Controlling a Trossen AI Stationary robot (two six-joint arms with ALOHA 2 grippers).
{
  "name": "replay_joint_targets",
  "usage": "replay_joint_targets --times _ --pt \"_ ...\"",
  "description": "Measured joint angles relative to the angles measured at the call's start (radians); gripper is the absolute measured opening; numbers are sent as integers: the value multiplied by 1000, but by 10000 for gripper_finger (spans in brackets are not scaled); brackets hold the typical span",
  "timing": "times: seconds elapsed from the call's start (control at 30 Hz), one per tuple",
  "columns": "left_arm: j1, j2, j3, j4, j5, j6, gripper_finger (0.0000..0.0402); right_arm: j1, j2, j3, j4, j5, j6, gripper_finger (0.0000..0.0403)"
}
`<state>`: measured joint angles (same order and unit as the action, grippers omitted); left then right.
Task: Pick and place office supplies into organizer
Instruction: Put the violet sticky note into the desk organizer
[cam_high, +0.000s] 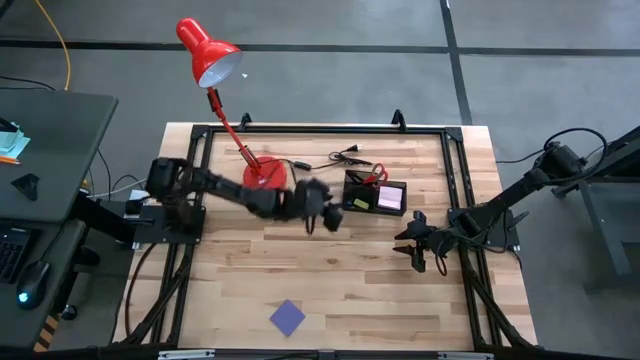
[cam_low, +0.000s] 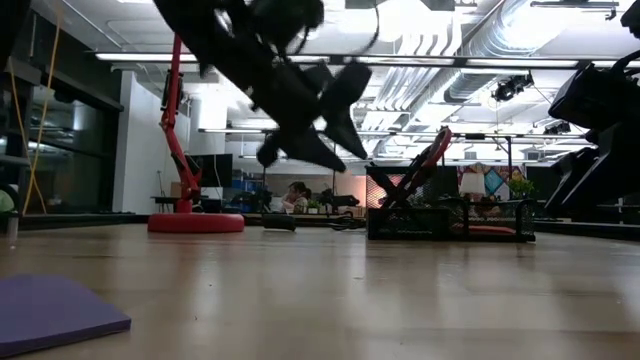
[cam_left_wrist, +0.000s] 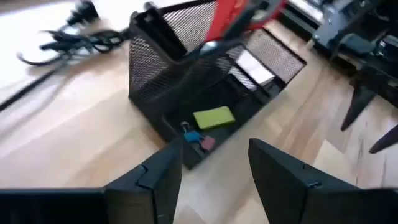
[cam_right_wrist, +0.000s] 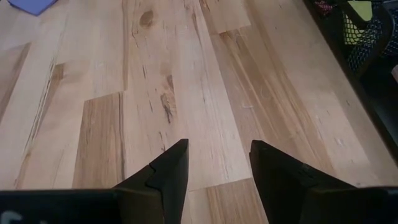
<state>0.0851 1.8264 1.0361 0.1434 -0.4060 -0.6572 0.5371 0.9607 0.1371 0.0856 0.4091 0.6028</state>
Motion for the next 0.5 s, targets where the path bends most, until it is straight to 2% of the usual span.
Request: replay_joint_targets --times 0.1,0.17,0.4,0.5 --pt "-134 -12 0 -79 -223 -64 173 0 0 0 0 0 0 162" --pt "-219 -13 1 -118 -320 -136 173 0 0 0 0 0 0 160" --pt "-430 -26 1 -310 -398 -300 173 0 0 0 0 0 0 157" --pt "-507 -26 1 -376 -405 -363 189 0 0 0 0 0 0 159"
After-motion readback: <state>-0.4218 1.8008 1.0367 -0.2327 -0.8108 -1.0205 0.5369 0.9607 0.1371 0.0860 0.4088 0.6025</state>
